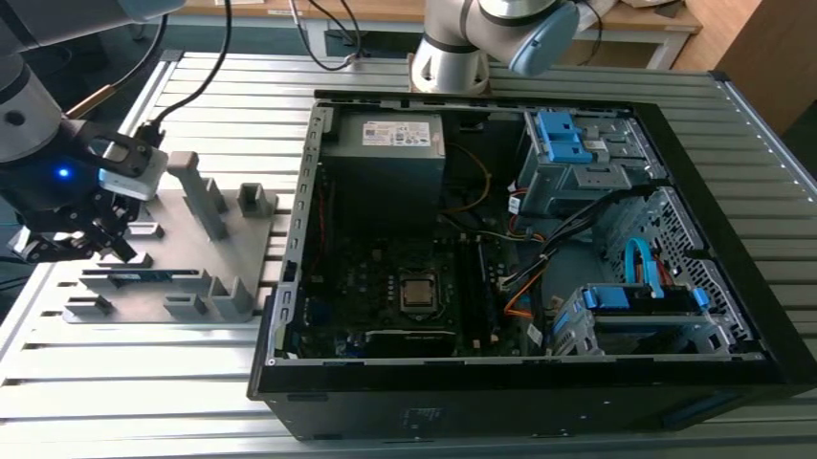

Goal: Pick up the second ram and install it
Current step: 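Pick up the second ram and move it above second insertion slot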

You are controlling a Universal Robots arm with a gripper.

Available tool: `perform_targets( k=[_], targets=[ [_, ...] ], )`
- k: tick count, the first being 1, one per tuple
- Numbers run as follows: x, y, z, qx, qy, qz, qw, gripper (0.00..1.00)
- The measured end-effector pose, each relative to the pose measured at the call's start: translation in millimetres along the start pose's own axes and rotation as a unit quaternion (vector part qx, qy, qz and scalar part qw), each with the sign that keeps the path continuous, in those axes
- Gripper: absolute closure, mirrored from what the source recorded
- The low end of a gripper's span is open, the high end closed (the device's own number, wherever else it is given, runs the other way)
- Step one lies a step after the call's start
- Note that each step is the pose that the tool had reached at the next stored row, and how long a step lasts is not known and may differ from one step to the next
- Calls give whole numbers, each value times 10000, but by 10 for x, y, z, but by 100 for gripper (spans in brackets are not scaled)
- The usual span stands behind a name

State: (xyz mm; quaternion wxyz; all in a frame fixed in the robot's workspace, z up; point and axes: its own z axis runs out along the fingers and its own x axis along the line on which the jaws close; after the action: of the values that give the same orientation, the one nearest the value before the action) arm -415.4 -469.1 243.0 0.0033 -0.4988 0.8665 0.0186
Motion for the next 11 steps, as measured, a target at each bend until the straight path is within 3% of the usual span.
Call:
perform_targets(
  k=[11],
  targets=[
    [0, 0, 0, -8, 9, -320, 9995, 90]
  ],
)
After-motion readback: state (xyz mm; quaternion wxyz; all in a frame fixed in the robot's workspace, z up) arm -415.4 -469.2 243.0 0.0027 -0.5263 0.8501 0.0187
